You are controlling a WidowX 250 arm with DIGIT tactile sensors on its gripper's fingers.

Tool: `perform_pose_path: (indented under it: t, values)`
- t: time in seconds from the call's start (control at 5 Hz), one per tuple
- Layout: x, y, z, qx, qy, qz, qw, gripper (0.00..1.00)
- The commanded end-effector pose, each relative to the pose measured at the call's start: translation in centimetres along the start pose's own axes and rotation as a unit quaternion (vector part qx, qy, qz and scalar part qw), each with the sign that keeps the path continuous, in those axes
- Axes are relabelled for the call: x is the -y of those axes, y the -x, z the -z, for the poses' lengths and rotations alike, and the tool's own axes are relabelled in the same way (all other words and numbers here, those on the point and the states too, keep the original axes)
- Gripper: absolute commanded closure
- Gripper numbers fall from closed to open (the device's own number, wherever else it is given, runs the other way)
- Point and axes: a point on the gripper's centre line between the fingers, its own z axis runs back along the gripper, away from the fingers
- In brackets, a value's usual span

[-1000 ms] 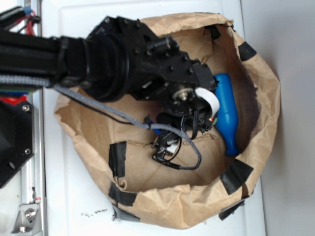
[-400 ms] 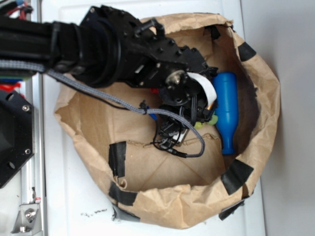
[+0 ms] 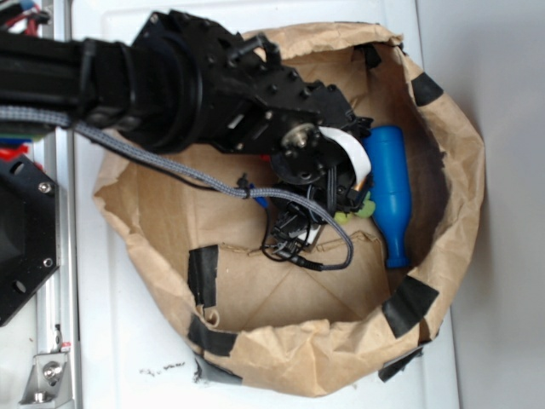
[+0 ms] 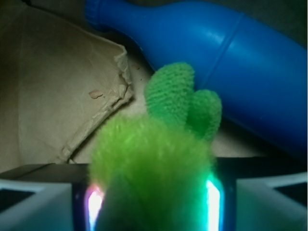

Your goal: Grab the green animal.

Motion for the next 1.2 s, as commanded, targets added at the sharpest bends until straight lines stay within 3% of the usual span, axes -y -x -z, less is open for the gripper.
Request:
perform_pose_path:
  t: [0.0, 0.2, 0.4, 0.6, 0.8, 1.0]
  values:
    - [2.0, 1.0, -6.5, 0.024, -0.013, -0.118, 0.993, 1.0]
    - [3.9, 0.7, -11.7, 0.023, -0.014, -0.232, 0.972, 1.0]
    - [4.6, 0.3, -16.1, -0.007, -0.072, -0.323, 0.944, 1.0]
    - [4.7, -0.3, -17.0, -0.035, -0.073, -0.372, 0.925, 1.0]
    - [4.8, -2.0, -17.3, -0.031, -0.062, -0.369, 0.927, 1.0]
    - [5.0, -2.0, -16.3, -0.049, -0.067, -0.371, 0.925, 1.0]
